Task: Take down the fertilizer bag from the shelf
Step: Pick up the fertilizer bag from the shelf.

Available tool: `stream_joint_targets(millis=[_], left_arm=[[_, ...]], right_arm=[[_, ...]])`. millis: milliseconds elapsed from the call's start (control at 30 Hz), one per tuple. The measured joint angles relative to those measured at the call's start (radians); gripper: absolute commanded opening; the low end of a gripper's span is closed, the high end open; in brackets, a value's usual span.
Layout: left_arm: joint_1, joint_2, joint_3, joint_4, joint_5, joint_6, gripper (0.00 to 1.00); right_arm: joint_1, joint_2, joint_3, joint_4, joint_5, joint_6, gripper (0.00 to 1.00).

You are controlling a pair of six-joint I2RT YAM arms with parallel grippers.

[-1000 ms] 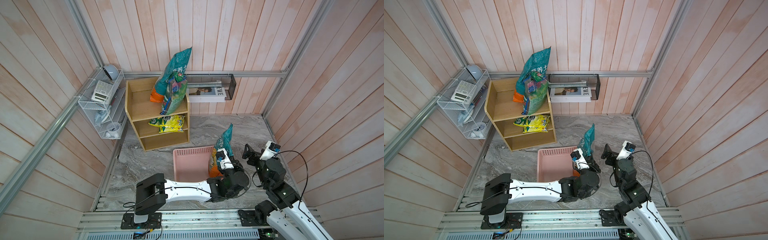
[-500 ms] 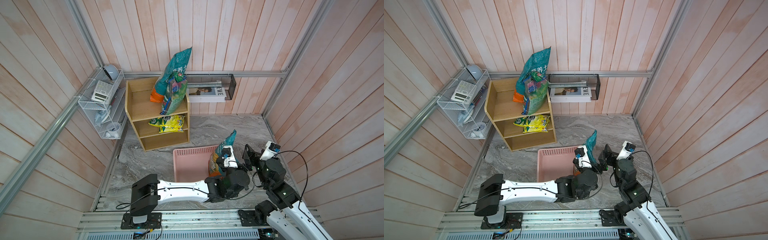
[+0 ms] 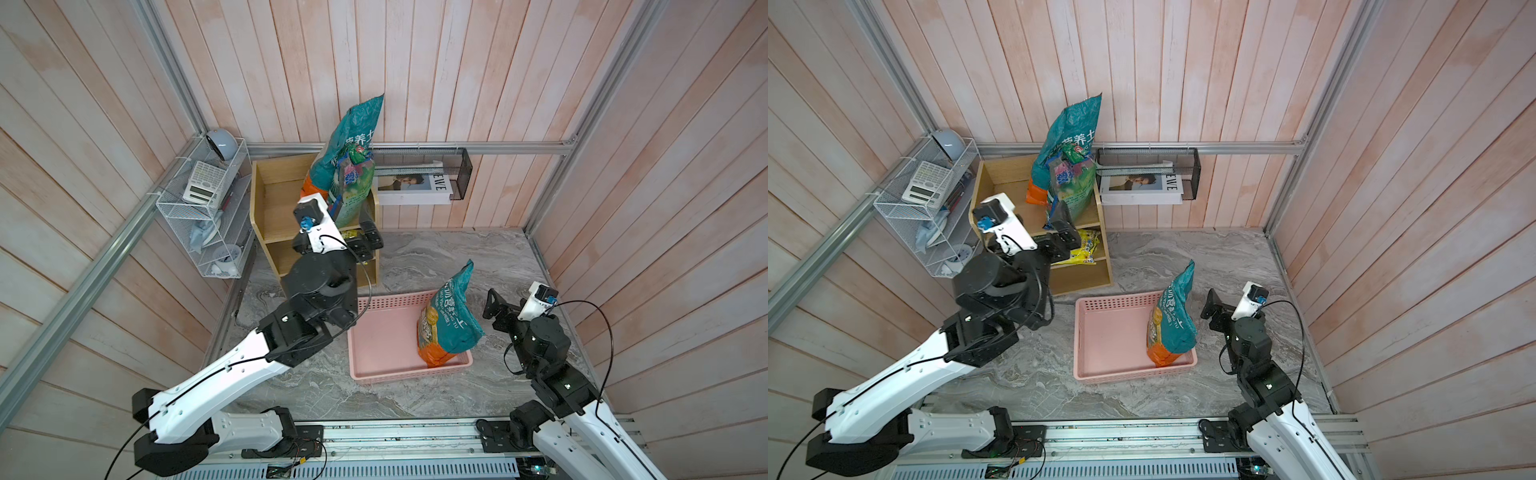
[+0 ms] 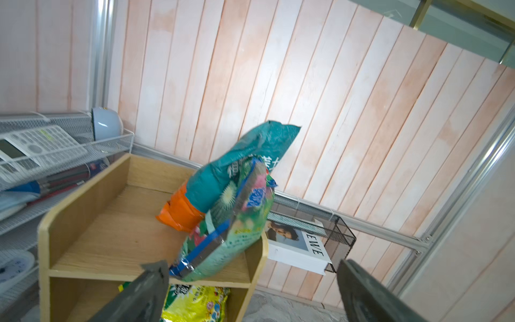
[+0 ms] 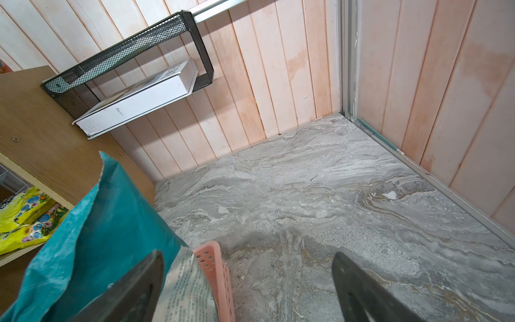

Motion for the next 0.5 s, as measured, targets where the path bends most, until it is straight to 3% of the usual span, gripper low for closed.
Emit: stream_joint_targets(millis=[200, 500], left_arm=[[0.248, 0.003, 0.119, -0.07, 0.127, 0.093, 1.0], [0.505, 0.113, 0.129, -0.082, 0.342, 0.19, 1.0]], right_arm=[[0.0, 0.003, 0.0, 0.015, -0.019, 0.0, 0.98], [0.0, 0.009, -0.003, 0.018, -0.034, 0.0, 0.98]])
